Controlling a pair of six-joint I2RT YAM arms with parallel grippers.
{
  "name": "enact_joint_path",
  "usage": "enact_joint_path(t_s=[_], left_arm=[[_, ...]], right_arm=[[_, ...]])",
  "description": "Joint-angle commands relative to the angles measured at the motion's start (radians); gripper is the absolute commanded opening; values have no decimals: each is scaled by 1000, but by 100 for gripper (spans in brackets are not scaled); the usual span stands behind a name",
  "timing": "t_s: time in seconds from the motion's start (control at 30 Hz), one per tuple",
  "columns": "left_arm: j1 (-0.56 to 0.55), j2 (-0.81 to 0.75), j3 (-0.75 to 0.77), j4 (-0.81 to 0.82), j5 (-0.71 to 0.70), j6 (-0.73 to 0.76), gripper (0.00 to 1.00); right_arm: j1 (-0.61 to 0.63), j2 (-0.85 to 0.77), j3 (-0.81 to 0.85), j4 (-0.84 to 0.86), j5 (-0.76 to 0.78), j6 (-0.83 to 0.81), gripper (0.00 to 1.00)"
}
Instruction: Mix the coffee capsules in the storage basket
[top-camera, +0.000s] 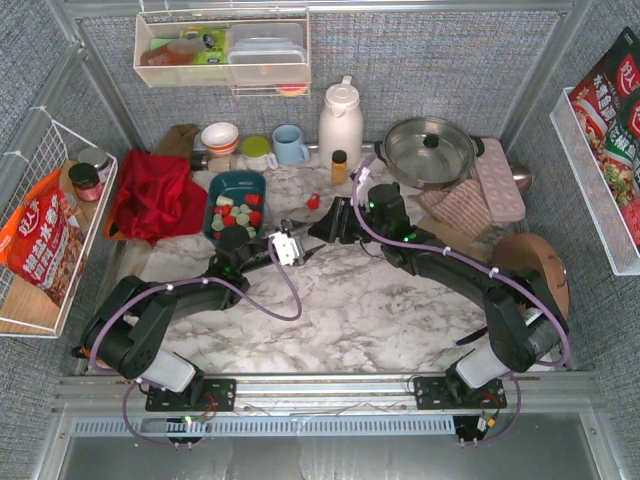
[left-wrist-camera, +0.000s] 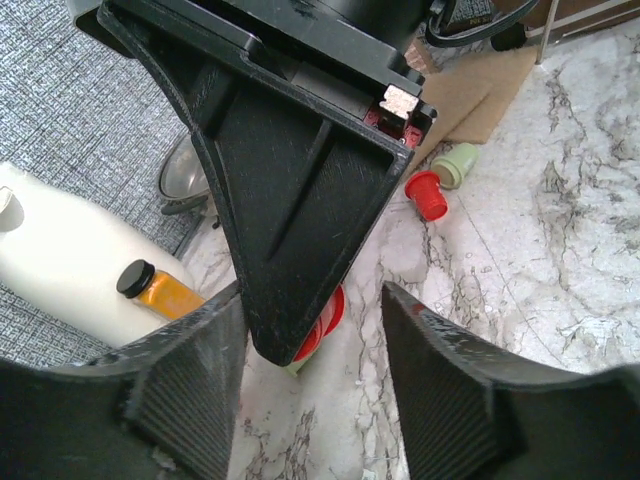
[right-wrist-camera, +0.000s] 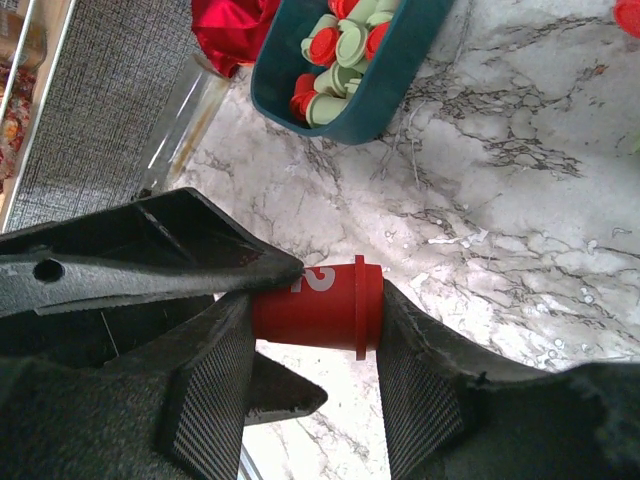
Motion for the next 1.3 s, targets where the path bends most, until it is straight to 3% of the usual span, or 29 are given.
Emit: enact_joint_path(t_s=[0.0, 0.37, 0.7, 0.83, 1.03, 1.27], left_arm=[[0, -5, 4, 23, 7, 14, 59], [-1, -7, 12, -8, -33, 38, 36], [0, -11, 17, -28, -42, 48, 27], [0, -13, 15, -27, -67, 46, 27], [14, -10, 7, -25, -151, 60, 26], [154, 33, 71, -88, -258, 27, 27]], right_arm=[[8, 2, 11, 42, -15, 13, 42], [13, -11, 12, 30, -38, 31, 46], [5, -49, 20, -45, 8, -5, 68], [-15, -80, 20, -86, 39, -22, 72], [-52, -180, 12, -201, 172, -112, 73], [-52, -214, 82, -538, 552, -372, 72]])
